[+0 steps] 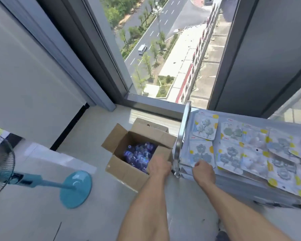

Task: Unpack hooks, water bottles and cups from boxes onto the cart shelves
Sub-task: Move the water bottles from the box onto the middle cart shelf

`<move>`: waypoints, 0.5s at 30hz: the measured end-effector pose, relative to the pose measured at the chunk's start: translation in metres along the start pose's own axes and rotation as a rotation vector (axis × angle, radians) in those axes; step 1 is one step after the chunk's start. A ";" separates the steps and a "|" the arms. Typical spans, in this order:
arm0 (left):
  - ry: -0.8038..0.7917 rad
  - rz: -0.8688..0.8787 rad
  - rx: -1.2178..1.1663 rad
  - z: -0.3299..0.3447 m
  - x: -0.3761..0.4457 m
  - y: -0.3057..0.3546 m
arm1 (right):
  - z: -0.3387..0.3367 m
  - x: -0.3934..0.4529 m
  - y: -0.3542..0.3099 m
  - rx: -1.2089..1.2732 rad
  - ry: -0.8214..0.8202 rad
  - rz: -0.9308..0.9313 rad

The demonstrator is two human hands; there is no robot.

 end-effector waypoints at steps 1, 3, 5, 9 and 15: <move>-0.026 -0.032 0.016 -0.005 0.000 -0.033 | 0.018 -0.011 -0.018 -0.011 -0.009 -0.020; -0.063 -0.098 0.014 -0.015 0.001 -0.092 | 0.054 -0.030 -0.051 -0.032 -0.042 -0.072; -0.075 -0.155 -0.008 -0.021 0.003 -0.140 | 0.091 -0.046 -0.076 -0.095 -0.101 -0.104; -0.110 -0.211 0.028 -0.013 0.021 -0.196 | 0.158 -0.053 -0.101 -0.211 -0.224 -0.127; -0.245 -0.215 0.072 0.054 0.094 -0.217 | 0.230 0.008 -0.096 -0.197 -0.288 -0.028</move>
Point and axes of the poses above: each hand's wrist, its own x-axis towards the middle knuckle, its own z-axis out of the palm, y = z × x, the point moved 10 cm from there along x, towards the middle knuckle, and after that the axes turned 3 degrees about -y, right-handed, at the moved point
